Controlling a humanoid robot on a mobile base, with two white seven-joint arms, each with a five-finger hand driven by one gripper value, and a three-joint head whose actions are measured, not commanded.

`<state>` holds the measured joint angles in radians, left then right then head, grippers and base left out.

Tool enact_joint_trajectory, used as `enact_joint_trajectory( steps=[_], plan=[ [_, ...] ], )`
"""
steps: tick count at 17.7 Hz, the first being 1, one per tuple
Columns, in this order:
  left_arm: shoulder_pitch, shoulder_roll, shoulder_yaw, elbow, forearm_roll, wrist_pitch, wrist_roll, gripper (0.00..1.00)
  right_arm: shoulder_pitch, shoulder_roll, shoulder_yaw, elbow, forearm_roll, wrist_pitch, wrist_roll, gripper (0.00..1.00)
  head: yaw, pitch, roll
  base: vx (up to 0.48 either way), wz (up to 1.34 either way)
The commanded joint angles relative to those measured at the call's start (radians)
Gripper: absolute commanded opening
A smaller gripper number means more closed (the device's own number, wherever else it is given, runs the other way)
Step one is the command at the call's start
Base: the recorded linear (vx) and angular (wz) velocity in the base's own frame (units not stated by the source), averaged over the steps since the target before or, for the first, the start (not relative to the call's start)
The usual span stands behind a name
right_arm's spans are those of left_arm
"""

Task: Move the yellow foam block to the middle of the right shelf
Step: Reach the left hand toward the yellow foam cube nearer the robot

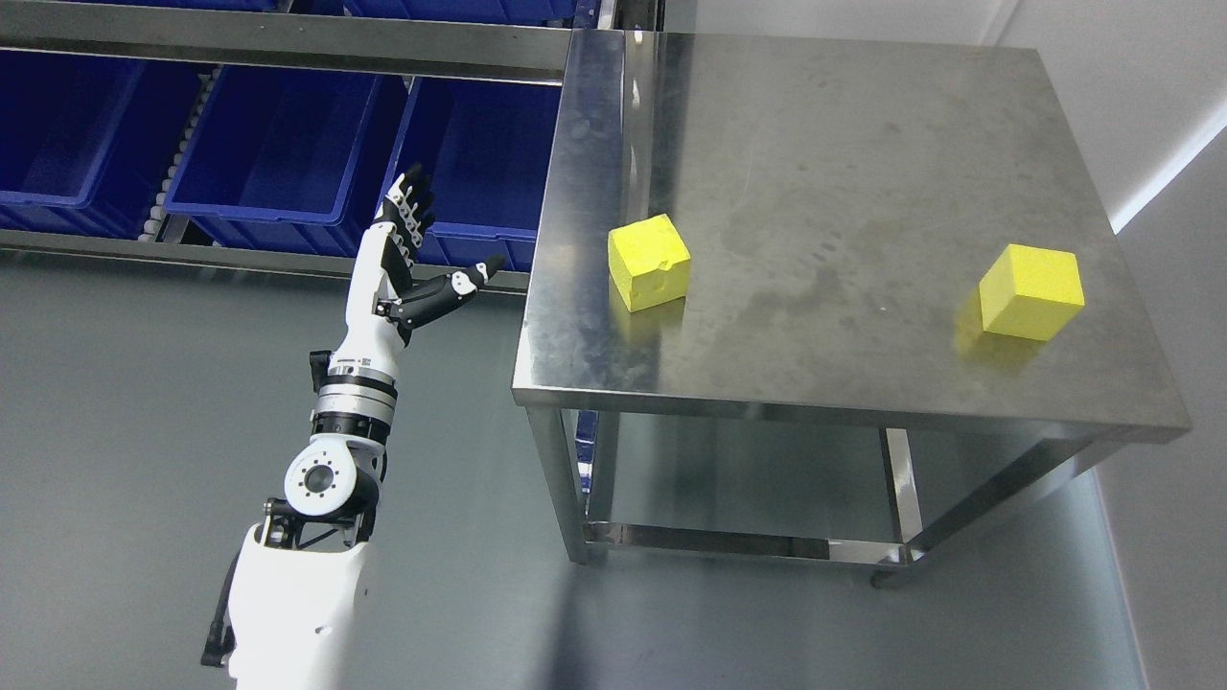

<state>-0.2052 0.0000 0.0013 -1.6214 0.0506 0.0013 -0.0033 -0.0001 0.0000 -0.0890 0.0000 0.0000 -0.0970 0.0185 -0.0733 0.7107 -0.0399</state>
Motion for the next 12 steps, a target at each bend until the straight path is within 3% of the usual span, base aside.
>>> enact_joint_trajectory(
  steps=[1, 5, 7, 10, 12],
  plan=[
    [-0.005, 0.017, 0.026, 0.003, 0.001, -0.001, -0.001, 1.0, -0.001, -0.017, 0.0, -0.017, 0.0, 0.0, 0.0, 1.0, 0.0, 0.0, 0.0, 0.05, -0.01],
    [-0.02, 0.05, 0.031, 0.009, 0.002, -0.024, -0.013, 1.0, -0.001, -0.017, 0.0, -0.017, 0.0, 0.0, 0.0, 1.0, 0.0, 0.0, 0.0, 0.036, 0.0],
    [-0.048, 0.113, 0.028, 0.035, 0.0, -0.069, -0.155, 1.0, -0.001, -0.017, 0.0, -0.017, 0.0, 0.0, 0.0, 1.0, 0.0, 0.0, 0.0, 0.021, 0.02],
    [-0.106, 0.143, 0.025, 0.08, -0.002, -0.11, -0.422, 1.0, -0.001, -0.017, 0.0, -0.017, -0.002, 0.0, 0.0, 1.0, 0.0, 0.0, 0.0, 0.0, 0.0],
    [-0.152, 0.156, 0.023, 0.113, -0.008, -0.11, -0.507, 1.0, -0.003, -0.017, 0.0, -0.017, 0.0, 0.0, 0.0, 1.0, 0.0, 0.0, 0.0, 0.0, 0.0]
  ],
)
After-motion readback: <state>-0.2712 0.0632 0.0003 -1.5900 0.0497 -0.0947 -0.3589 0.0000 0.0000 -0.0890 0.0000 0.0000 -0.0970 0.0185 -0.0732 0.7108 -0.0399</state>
